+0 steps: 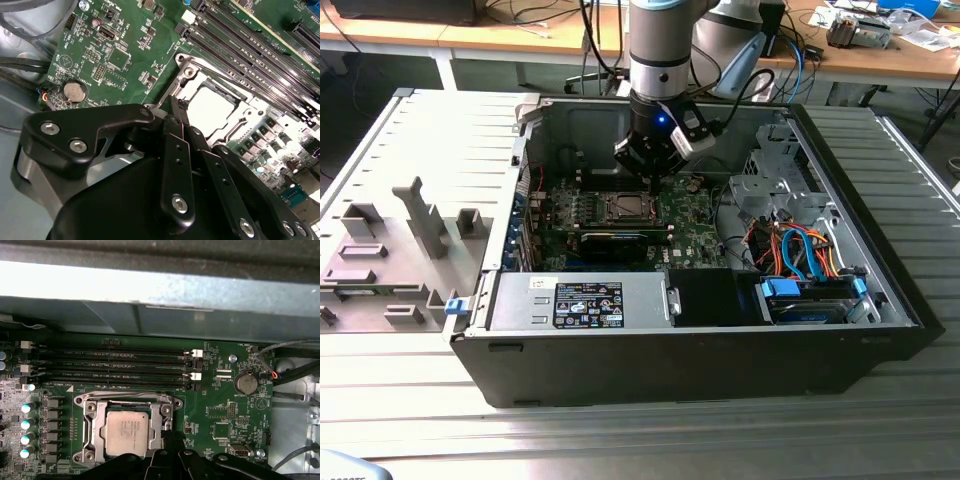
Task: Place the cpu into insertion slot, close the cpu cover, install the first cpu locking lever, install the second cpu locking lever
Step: 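Install the second cpu locking lever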
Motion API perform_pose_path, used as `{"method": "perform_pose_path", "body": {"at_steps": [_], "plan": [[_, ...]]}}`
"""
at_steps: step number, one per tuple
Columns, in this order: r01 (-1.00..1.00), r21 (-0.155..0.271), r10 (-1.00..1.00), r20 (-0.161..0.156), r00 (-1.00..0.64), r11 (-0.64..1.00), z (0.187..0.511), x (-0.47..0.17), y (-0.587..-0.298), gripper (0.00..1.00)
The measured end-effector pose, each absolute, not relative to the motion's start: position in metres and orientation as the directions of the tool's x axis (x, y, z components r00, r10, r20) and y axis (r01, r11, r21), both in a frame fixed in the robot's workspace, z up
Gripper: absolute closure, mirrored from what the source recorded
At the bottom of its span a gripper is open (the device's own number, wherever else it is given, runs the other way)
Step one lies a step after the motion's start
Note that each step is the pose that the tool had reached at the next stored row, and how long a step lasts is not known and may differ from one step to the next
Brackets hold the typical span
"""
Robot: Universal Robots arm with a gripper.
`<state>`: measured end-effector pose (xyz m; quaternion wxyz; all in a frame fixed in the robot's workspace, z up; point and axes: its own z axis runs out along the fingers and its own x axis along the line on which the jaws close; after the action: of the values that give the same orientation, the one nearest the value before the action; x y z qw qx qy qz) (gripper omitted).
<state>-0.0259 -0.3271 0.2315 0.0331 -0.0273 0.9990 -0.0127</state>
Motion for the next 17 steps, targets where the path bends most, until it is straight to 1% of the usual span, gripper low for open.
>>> {"method": "perform_pose_path", "body": {"at_steps": [6, 16, 17], "plan": [[-0.054, -0.002, -0.054, -0.067, -0.996, 0.999, 0.2315, -0.0294, -0.3294, 0.89], [-0.054, -0.001, -0.054, -0.067, -0.996, 0.999, 0.2314, -0.0305, -0.3309, 0.89], [-0.054, -0.001, -0.054, -0.061, -0.997, 0.999, 0.2313, -0.0304, -0.3309, 0.89]]}}
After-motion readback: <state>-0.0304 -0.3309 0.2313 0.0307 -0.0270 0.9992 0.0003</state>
